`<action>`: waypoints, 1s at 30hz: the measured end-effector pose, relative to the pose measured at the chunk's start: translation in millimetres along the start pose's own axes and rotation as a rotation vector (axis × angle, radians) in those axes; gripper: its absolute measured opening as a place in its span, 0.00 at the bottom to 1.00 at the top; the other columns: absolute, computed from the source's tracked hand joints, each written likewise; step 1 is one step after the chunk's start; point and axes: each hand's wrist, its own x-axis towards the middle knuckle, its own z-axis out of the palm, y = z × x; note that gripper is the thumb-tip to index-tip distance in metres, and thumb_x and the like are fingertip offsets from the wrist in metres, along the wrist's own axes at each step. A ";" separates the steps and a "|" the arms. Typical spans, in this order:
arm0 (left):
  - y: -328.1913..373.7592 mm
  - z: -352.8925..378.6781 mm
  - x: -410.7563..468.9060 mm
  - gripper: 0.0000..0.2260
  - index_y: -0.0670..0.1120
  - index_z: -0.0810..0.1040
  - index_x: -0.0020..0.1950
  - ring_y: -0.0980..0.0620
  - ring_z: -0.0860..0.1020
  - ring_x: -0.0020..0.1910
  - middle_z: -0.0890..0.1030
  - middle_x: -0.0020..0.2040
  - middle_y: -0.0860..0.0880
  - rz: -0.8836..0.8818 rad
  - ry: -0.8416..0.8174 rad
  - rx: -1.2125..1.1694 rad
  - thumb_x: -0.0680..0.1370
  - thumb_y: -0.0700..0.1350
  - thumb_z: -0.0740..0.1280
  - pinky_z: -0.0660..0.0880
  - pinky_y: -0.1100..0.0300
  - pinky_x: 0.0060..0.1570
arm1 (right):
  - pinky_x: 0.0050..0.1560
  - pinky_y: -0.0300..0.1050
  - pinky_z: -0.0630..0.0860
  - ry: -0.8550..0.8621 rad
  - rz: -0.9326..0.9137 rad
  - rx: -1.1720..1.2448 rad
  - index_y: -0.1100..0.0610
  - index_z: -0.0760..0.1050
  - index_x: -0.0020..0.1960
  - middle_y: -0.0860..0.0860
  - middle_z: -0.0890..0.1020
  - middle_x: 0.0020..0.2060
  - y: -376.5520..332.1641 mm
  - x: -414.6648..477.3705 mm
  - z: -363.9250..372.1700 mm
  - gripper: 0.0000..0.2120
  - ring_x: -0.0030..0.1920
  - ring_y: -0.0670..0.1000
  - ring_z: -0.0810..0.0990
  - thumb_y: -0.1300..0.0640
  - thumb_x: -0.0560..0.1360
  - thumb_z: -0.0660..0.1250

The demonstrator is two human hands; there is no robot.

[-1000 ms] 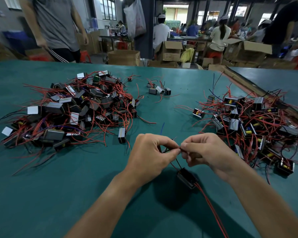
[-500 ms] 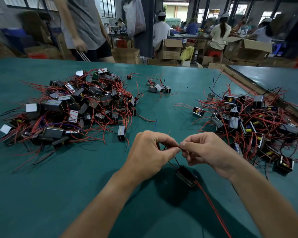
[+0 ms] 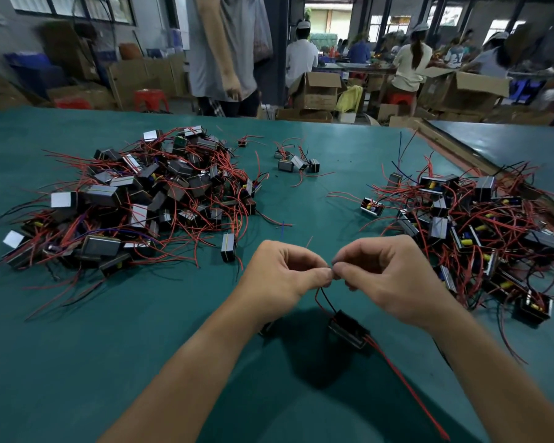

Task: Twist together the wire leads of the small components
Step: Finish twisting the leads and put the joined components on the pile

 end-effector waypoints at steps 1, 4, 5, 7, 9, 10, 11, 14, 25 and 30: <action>1.3 0.0 -0.5 0.02 0.36 0.82 0.41 0.64 0.74 0.25 0.80 0.26 0.53 -0.020 -0.012 -0.037 0.74 0.32 0.71 0.70 0.73 0.31 | 0.32 0.41 0.75 -0.010 -0.031 -0.022 0.56 0.84 0.38 0.48 0.83 0.29 0.9 -0.5 -1.1 0.09 0.29 0.44 0.78 0.68 0.71 0.73; 4.3 0.2 -2.5 0.02 0.34 0.80 0.43 0.64 0.67 0.17 0.73 0.19 0.56 -0.073 -0.034 -0.100 0.76 0.31 0.68 0.61 0.76 0.22 | 0.36 0.35 0.75 -0.015 -0.064 -0.077 0.54 0.86 0.41 0.46 0.85 0.32 3.4 -1.3 -3.4 0.08 0.32 0.42 0.80 0.67 0.71 0.74; 4.6 0.1 -3.0 0.02 0.33 0.80 0.44 0.63 0.67 0.17 0.74 0.19 0.56 -0.079 -0.034 -0.102 0.76 0.31 0.68 0.61 0.76 0.21 | 0.37 0.36 0.76 -0.013 -0.060 -0.085 0.53 0.86 0.41 0.46 0.85 0.33 3.8 -1.3 -3.7 0.08 0.33 0.43 0.81 0.66 0.71 0.75; 3.4 0.4 -2.2 0.02 0.32 0.81 0.44 0.64 0.68 0.18 0.76 0.22 0.55 -0.079 -0.006 -0.100 0.75 0.31 0.69 0.63 0.76 0.23 | 0.36 0.35 0.75 -0.016 -0.041 -0.089 0.53 0.86 0.41 0.45 0.85 0.32 4.4 -0.9 -3.4 0.08 0.33 0.43 0.81 0.65 0.71 0.74; 2.6 1.9 -1.0 0.01 0.33 0.83 0.42 0.64 0.71 0.23 0.79 0.26 0.54 -0.046 0.039 -0.051 0.73 0.32 0.71 0.67 0.74 0.29 | 0.34 0.32 0.72 -0.037 -0.012 -0.119 0.52 0.85 0.38 0.43 0.83 0.30 5.1 -0.1 -2.5 0.09 0.30 0.40 0.78 0.65 0.72 0.74; 1.2 3.1 -0.6 0.01 0.36 0.84 0.41 0.64 0.72 0.25 0.80 0.27 0.55 -0.002 0.062 0.024 0.73 0.33 0.73 0.68 0.72 0.30 | 0.33 0.33 0.72 -0.056 0.009 -0.144 0.52 0.84 0.36 0.43 0.82 0.28 5.4 0.2 -1.9 0.10 0.29 0.40 0.77 0.65 0.72 0.73; -0.5 4.6 -1.2 0.03 0.40 0.85 0.39 0.65 0.71 0.25 0.79 0.26 0.57 0.056 0.084 0.140 0.72 0.36 0.74 0.67 0.71 0.30 | 0.32 0.34 0.71 -0.077 0.033 -0.166 0.52 0.82 0.34 0.44 0.81 0.27 5.8 0.4 -1.7 0.11 0.28 0.40 0.75 0.65 0.72 0.73; -2.4 9.3 -3.2 0.05 0.47 0.85 0.36 0.65 0.68 0.22 0.75 0.23 0.61 0.179 0.140 0.338 0.71 0.40 0.74 0.62 0.73 0.27 | 0.30 0.41 0.72 -0.097 0.089 -0.164 0.54 0.81 0.33 0.48 0.80 0.26 6.5 0.8 -2.6 0.11 0.26 0.43 0.73 0.64 0.72 0.72; -2.4 4.1 -0.2 0.08 0.47 0.85 0.36 0.59 0.78 0.31 0.84 0.32 0.51 0.073 0.119 0.078 0.71 0.35 0.76 0.76 0.66 0.36 | 0.31 0.40 0.77 -0.059 0.262 0.172 0.59 0.80 0.36 0.53 0.81 0.30 1.9 0.5 -1.8 0.10 0.28 0.47 0.77 0.67 0.76 0.68; -2.4 5.7 0.6 0.10 0.47 0.84 0.35 0.59 0.78 0.31 0.84 0.31 0.52 0.065 0.077 0.030 0.71 0.33 0.75 0.76 0.67 0.37 | 0.32 0.39 0.77 -0.092 0.247 0.236 0.59 0.81 0.37 0.53 0.81 0.30 0.1 -1.1 -3.0 0.09 0.29 0.48 0.76 0.70 0.74 0.69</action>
